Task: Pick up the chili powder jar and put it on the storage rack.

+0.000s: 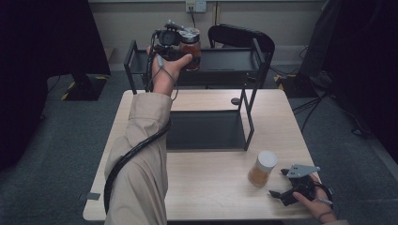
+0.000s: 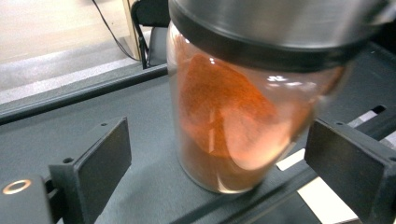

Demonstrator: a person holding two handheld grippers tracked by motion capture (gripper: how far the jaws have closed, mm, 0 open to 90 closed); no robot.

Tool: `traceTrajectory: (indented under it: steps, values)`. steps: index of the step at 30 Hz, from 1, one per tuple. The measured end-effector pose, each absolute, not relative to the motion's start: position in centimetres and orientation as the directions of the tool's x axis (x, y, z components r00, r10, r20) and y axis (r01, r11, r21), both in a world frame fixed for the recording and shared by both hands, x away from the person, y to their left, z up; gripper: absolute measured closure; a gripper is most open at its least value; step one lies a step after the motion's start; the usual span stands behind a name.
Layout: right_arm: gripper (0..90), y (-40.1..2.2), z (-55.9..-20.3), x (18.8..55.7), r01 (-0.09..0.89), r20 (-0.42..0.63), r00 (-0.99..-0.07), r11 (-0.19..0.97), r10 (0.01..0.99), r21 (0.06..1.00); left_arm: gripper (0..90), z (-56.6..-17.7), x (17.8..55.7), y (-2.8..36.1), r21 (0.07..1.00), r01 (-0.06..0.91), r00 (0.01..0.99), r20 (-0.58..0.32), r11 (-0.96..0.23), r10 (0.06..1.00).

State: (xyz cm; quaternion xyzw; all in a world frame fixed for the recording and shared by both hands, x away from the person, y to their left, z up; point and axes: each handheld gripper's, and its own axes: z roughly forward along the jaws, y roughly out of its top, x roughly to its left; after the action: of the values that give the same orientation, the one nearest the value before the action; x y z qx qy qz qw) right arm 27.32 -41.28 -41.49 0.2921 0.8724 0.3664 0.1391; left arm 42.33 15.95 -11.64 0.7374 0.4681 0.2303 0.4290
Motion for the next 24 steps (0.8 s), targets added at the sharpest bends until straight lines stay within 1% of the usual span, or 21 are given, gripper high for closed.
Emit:
traceTrajectory:
  steps: [10, 17, 24]
  values:
    - [0.0, -41.3, -41.5, 27.3, 0.408, -0.029, -0.791, 0.561, 0.612, 0.721, 1.6, -12.3, 40.2, 16.0, 0.857, 0.475, 0.467, -0.054, -0.199, 0.882]
    - [0.0, -41.3, -41.5, 27.3, 0.408, -0.029, -0.790, 0.561, 0.612, 0.720, 1.6, -13.2, 38.7, 16.7, 0.869, 0.460, 0.488, -0.077, -0.181, 0.870]
    - [0.0, -41.3, -41.5, 27.3, 0.408, -0.029, -0.790, 0.561, 0.612, 0.720, 2.1, -14.0, 37.8, 16.9, 0.878, 0.440, 0.519, -0.079, -0.187, 0.851]
